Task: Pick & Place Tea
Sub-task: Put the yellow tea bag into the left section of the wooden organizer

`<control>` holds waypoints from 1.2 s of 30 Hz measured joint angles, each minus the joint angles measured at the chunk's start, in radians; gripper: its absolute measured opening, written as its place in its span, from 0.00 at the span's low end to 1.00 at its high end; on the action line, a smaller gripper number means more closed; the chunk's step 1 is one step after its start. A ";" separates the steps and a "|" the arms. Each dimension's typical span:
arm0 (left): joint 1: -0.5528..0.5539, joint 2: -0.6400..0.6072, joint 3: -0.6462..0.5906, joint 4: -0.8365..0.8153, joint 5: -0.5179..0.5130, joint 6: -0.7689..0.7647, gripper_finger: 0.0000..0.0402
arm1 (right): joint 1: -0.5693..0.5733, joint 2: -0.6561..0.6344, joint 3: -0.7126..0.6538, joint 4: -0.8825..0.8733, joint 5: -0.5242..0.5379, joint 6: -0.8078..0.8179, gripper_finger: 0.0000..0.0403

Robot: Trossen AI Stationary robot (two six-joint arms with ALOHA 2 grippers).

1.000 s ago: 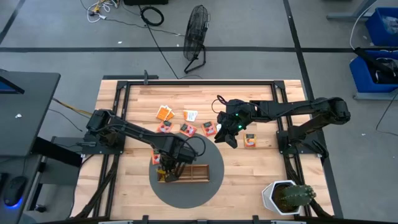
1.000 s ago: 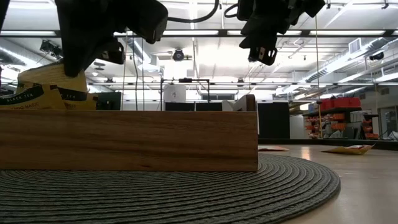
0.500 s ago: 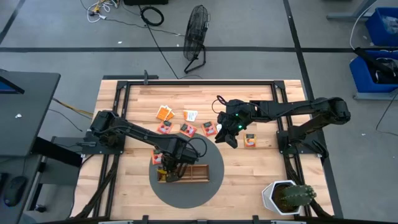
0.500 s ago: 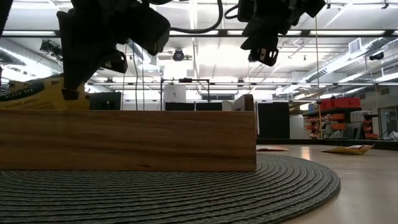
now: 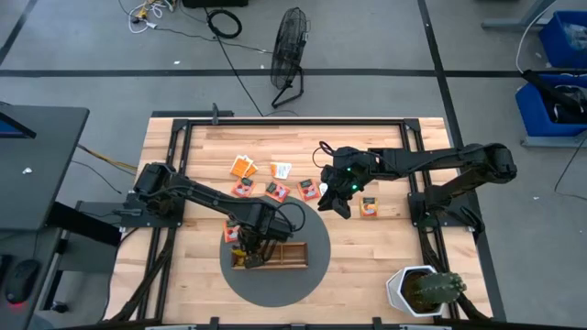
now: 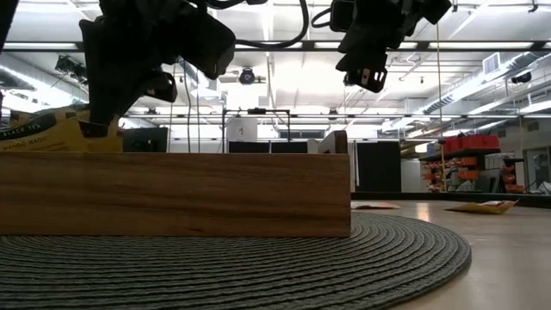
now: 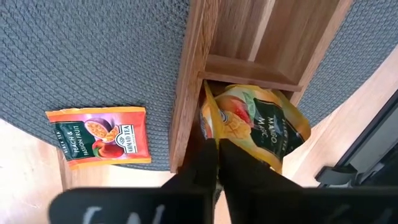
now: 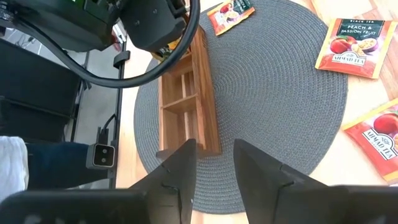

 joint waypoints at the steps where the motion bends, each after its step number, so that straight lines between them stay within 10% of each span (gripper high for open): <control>1: 0.000 0.000 0.000 0.000 0.000 0.003 0.08 | 0.000 0.000 0.000 -0.001 0.000 0.000 0.28; 24: 0.000 -0.085 0.000 -0.116 -0.015 0.080 0.50 | -0.016 0.000 0.000 -0.093 0.000 0.003 0.28; 36: 0.023 -0.291 0.000 -0.058 -0.466 0.134 0.55 | -0.104 -0.053 0.000 -0.280 0.105 0.011 0.28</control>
